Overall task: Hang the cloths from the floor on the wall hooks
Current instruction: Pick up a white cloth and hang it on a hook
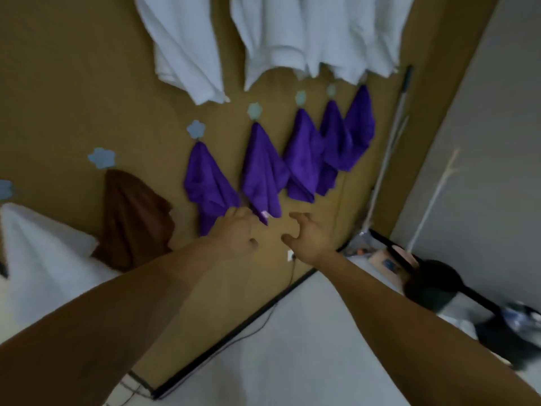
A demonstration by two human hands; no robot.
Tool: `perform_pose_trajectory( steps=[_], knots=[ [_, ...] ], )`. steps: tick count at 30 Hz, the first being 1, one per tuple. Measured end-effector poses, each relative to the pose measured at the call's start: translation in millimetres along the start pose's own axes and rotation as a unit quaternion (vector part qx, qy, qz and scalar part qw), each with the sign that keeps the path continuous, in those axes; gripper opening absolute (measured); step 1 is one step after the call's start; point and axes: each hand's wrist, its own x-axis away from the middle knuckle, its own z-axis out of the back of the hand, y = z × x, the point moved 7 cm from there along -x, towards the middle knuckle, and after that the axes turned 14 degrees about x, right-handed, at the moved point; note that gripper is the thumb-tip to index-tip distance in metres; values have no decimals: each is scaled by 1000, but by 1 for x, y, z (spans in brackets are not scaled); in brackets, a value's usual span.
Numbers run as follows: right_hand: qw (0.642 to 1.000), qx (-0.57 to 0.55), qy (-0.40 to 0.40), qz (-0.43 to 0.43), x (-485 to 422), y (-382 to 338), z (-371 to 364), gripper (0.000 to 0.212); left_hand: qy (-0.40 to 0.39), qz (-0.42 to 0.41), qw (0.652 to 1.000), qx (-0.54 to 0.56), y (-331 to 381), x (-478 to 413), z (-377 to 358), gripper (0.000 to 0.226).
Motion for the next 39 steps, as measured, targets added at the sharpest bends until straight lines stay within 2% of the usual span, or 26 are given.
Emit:
perform_pose_trajectory(
  steps=[3,9,11,15,20,23,27,31,34,39],
  knots=[
    [998,19,5,-66,25,91,38,60,-53,-47,997,17,81,-29,-51,65],
    [981,70,11,-181,84,245,104,47,-113,-146,982,35,244,-69,-124,54],
    [974,57,24,-218,102,286,122,49,-138,-178,974,32,291,-80,-145,50],
    [959,62,42,-273,129,364,150,53,-182,-217,958,44,368,-105,-192,56],
    [938,60,22,-340,141,459,156,51,-226,-238,943,60,433,-148,-274,63],
    [929,60,-6,-364,133,521,147,54,-259,-227,936,75,461,-184,-336,65],
    [912,56,-47,-404,119,609,133,57,-320,-173,925,113,492,-234,-420,76],
    [894,39,-94,-437,114,691,101,56,-380,-134,909,110,504,-262,-501,72],
    [884,16,-126,-450,114,742,62,57,-422,-95,894,116,500,-265,-563,70],
    [868,-17,-188,-460,113,848,-43,56,-479,-24,871,111,488,-264,-702,69]
  ],
)
